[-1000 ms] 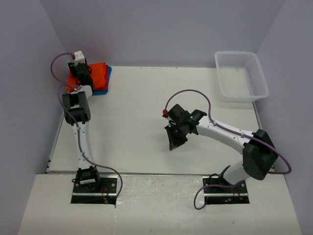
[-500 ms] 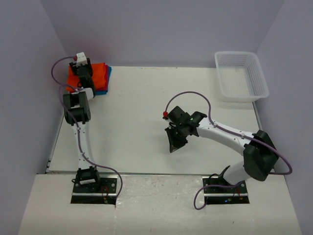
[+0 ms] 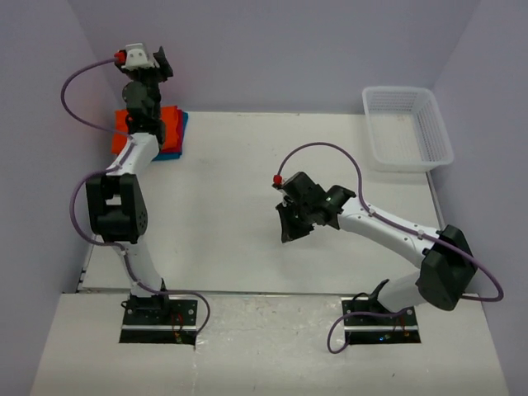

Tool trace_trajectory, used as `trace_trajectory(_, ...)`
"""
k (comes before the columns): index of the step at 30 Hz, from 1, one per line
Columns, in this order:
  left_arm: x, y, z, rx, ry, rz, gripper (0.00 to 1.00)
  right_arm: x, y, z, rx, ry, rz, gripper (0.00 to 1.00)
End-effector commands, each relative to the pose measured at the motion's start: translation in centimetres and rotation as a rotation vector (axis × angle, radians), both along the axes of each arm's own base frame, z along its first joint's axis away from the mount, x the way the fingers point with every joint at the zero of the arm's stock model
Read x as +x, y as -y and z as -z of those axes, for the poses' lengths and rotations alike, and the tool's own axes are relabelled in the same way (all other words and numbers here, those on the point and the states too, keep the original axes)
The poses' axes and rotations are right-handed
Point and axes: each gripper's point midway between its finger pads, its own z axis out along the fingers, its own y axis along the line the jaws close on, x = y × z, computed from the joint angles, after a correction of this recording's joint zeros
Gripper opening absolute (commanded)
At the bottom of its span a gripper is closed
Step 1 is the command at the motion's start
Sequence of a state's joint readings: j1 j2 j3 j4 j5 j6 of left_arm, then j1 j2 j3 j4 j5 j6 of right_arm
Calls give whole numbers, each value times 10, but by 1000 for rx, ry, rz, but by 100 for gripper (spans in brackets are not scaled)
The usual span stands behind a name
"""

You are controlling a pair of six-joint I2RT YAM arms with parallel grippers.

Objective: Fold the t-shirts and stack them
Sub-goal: Put the neatly folded tshirt into the corner of the board with the left arm

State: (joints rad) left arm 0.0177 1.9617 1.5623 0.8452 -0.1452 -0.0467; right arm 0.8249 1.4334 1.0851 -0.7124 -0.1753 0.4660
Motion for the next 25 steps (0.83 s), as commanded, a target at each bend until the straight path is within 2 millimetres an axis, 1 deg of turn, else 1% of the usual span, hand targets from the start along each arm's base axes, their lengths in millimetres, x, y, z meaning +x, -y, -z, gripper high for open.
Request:
trace_trajectory(1,-11,20,0,-67,-108,112,72,33,-18,-20,39,149,-7,4)
trace_trajectory(2,-12,25,2,-113,-144,150,72,38,-22,-23,43,165,-1,15)
trace_trajectory(3,-15,29,3,-145,-173,166,72,43,-25,-24,44,176,-1,22)
trace_trajectory(4,-18,33,20,-171,-255,177,72,49,-31,-27,57,193,-8,29)
trace_trajectory(5,-29,35,13,-202,-264,193,73,55,-39,-32,88,216,-15,39)
trace_trajectory(6,-35,38,27,-215,-309,202,76,57,-42,-33,95,227,-25,41)
trace_trajectory(7,-46,60,24,-208,-330,247,90,63,-48,-40,112,246,-29,44)
trace_trajectory(8,-53,72,28,-205,-351,282,98,67,-52,-45,128,268,-32,46)
trace_trajectory(9,-60,83,42,-194,-386,303,100,71,-54,-50,136,292,-32,48)
trace_trajectory(10,-73,102,36,-174,-394,341,100,73,-54,-58,156,319,-29,49)
trace_trajectory(11,-80,106,38,-172,-406,328,100,78,-57,-64,172,348,-25,50)
trace_trajectory(12,-90,114,53,-164,-440,340,100,81,-58,-72,181,368,-19,51)
trace_trajectory(13,-106,128,40,-153,-416,374,100,82,-57,-77,183,380,-11,51)
trace_trajectory(14,-114,134,41,-152,-421,387,100,85,-56,-81,185,395,0,52)
trace_trajectory(15,-125,139,52,-146,-445,398,100,85,-55,-86,193,405,9,52)
trace_trajectory(16,-145,152,38,-142,-424,435,100,86,-54,-90,200,417,20,52)
trace_trajectory(17,-153,151,37,-148,-419,410,100,87,-54,-98,225,442,30,52)
trace_trajectory(18,-165,153,52,-148,-447,405,100,84,-47,-107,248,470,46,53)
trace_trajectory(19,-186,159,34,-155,-403,417,100,83,-45,-114,267,492,53,53)
trace_trajectory(20,-195,158,36,-166,-399,403,100,83,-43,-124,289,519,56,53)
trace_trajectory(21,-205,160,47,-163,-415,406,100,82,-36,-139,308,568,67,53)
trace_trajectory(22,-219,163,37,-175,-389,420,100,80,-33,-141,314,585,66,53)
trace_trajectory(23,-226,164,38,-181,-386,430,100,77,-30,-144,322,596,58,52)
trace_trajectory(24,-232,167,46,-187,-402,439,100,76,-26,-153,330,619,58,52)
trace_trajectory(25,-244,172,44,-195,-404,463,100,78,-22,-160,321,640,75,52)
